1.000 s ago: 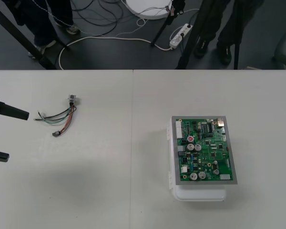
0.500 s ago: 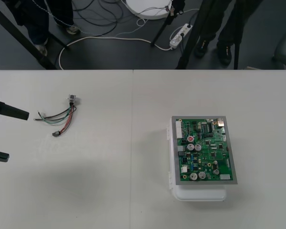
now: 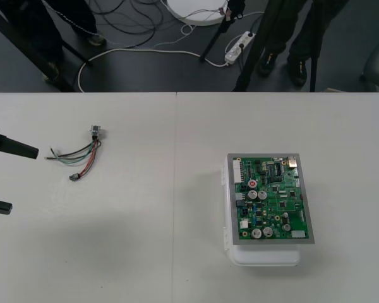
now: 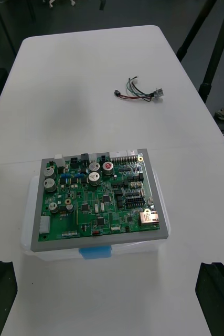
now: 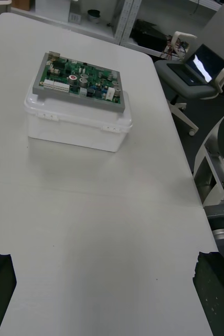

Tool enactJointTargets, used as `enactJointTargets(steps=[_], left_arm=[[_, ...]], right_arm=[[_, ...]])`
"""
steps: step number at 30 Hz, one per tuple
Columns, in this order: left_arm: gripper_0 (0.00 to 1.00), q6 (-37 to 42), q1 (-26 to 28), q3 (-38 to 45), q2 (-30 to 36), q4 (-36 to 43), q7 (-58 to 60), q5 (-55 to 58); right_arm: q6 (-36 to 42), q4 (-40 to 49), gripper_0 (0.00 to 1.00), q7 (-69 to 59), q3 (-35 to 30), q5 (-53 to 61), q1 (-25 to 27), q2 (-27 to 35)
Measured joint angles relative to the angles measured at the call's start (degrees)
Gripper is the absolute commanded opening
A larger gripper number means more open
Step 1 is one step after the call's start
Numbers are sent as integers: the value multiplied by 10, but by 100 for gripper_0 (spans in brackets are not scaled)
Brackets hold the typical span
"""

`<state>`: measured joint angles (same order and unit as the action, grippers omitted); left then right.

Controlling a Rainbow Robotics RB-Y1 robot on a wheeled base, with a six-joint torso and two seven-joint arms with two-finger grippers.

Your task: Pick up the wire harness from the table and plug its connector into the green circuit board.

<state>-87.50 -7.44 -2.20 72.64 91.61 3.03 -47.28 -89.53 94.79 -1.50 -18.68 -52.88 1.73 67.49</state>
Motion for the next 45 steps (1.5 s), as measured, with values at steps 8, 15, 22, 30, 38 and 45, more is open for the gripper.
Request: enactJointTargets(steps=[8,15,22,30,38,45], left_arm=[[100,0,0,0,0,0,0,0],[100,0,0,0,0,0,0,0],[100,0,0,0,0,0,0,0],[100,0,0,0,0,0,0,0],[100,0,0,0,0,0,0,0],[100,0,0,0,0,0,0,0]], right_arm=[[0,0,100,0,0,0,0,0],[0,0,100,0,0,0,0,0],[0,0,100,0,0,0,0,0],[0,0,100,0,0,0,0,0],[0,0,100,0,0,0,0,0],[0,0,100,0,0,0,0,0]])
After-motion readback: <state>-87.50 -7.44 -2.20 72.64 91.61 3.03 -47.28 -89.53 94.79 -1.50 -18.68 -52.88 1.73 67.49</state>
